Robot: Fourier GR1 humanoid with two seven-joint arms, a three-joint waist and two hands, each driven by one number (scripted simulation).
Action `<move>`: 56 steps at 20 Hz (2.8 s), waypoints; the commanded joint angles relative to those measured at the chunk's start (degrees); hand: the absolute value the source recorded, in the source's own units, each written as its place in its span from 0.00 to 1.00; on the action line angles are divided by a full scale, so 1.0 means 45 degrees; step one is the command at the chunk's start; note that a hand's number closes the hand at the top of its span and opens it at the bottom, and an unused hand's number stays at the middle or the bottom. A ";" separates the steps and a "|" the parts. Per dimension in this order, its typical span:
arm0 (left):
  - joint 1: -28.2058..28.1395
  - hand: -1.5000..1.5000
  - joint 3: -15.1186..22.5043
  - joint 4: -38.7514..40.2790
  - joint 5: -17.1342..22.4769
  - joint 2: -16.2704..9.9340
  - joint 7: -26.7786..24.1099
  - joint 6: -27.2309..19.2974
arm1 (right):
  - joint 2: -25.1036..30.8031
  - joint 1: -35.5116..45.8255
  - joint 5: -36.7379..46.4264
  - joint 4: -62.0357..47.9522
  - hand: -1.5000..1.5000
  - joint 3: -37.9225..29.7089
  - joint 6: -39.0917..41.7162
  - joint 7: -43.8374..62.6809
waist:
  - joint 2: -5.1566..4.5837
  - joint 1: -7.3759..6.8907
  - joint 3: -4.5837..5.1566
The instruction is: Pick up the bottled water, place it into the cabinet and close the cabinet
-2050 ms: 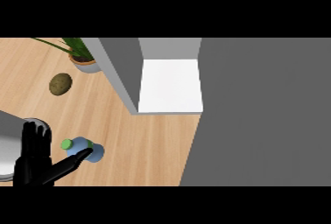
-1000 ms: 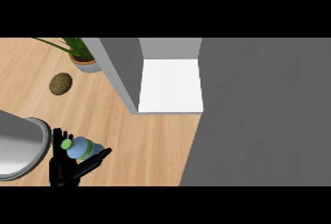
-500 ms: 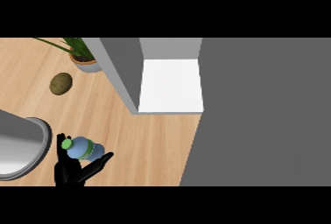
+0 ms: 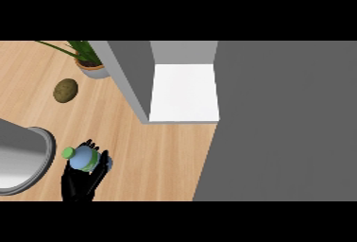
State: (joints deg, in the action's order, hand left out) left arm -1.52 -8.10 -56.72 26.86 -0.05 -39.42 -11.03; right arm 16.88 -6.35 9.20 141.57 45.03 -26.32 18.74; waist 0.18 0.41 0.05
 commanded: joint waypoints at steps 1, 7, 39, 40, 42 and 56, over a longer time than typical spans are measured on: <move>0.0434 1.00 -0.0289 0.1462 0.0367 0.0011 -0.1135 0.1072 | 0.0694 -0.0206 0.0470 0.1356 0.00 -0.0944 0.0315 0.0251 | -0.0035 0.0017 -0.0001; 0.0829 1.00 -0.0129 0.0998 0.0954 0.0009 -0.0877 0.0895 | 0.1145 -0.1521 0.1404 0.1726 0.00 0.0738 0.0020 -0.0577 | 0.0016 0.0110 -0.0010; 0.0797 1.00 0.4631 -0.5601 -0.1329 -0.0003 0.3916 0.1068 | 0.0907 0.0232 0.0374 0.1322 0.00 -0.0571 0.0049 0.0849 | -0.0002 -0.0067 -0.0010; 0.0971 1.00 0.4417 -0.5458 -0.1534 0.0000 0.3988 0.1065 | 0.0938 -0.0634 0.1031 0.1006 0.00 0.0257 -0.0242 -0.0383 | 0.0007 -0.0009 -0.0014; 0.1282 1.00 0.4371 -0.5948 -0.1791 -0.0048 0.4566 0.0667 | 0.0951 -0.0596 0.1380 0.1276 0.00 0.0556 -0.0462 -0.0236 | 0.0022 0.0008 -0.0011; 0.5251 1.00 0.5606 -0.4570 -0.1536 0.0011 0.5533 -0.2274 | 0.0905 0.0100 0.0690 0.1508 0.00 -0.0208 -0.0319 0.0634 | -0.0032 0.0079 -0.0003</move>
State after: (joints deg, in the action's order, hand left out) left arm 16.60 18.03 -81.80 19.28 -0.03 -14.02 -20.18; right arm 20.15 -5.38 8.11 141.39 44.30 -28.45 17.21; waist 0.10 0.65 0.02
